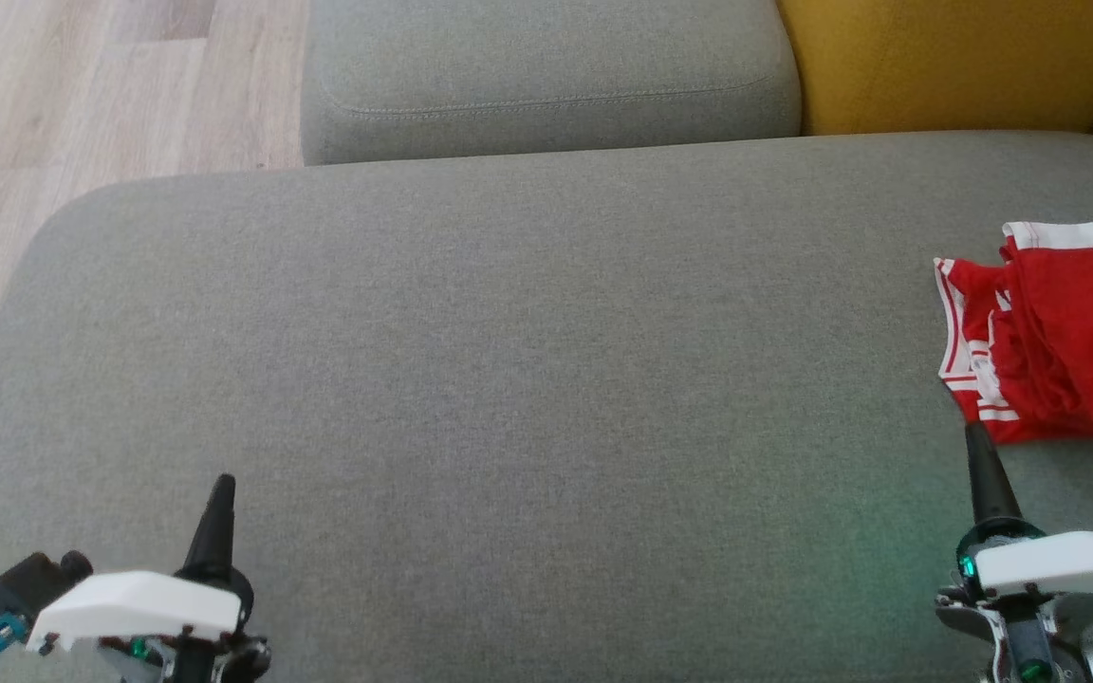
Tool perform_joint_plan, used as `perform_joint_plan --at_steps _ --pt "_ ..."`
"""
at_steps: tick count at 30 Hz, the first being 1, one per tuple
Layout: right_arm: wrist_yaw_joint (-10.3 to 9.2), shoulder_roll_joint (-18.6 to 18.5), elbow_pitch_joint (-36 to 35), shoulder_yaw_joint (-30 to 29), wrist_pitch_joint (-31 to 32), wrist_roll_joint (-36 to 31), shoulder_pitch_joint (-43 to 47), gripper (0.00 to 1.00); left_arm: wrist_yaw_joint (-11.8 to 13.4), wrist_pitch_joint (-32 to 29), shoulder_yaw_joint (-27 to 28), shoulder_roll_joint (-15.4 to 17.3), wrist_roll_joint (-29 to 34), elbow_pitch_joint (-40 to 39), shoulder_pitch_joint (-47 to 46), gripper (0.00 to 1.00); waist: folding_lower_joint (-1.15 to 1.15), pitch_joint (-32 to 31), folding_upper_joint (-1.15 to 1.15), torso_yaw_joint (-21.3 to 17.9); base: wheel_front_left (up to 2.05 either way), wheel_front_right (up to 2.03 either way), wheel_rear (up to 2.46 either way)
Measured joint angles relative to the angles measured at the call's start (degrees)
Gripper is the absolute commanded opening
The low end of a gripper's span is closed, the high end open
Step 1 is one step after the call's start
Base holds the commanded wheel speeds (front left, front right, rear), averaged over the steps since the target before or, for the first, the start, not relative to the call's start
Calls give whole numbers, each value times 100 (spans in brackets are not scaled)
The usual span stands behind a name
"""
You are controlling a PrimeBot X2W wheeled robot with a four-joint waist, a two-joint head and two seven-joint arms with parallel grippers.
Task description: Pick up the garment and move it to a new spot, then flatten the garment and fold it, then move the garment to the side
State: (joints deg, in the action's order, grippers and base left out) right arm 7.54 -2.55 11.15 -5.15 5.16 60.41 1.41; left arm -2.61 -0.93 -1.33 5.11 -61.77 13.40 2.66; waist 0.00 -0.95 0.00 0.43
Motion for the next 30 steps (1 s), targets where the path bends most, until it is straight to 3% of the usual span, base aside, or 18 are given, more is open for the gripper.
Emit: perform_joint_plan --at_steps 30 --pt "-1 0 294 -146 67 2004 -240 0 -288 -338 388 -169 -1917 154 -336 0 0 73 0 -28 0 0 0"
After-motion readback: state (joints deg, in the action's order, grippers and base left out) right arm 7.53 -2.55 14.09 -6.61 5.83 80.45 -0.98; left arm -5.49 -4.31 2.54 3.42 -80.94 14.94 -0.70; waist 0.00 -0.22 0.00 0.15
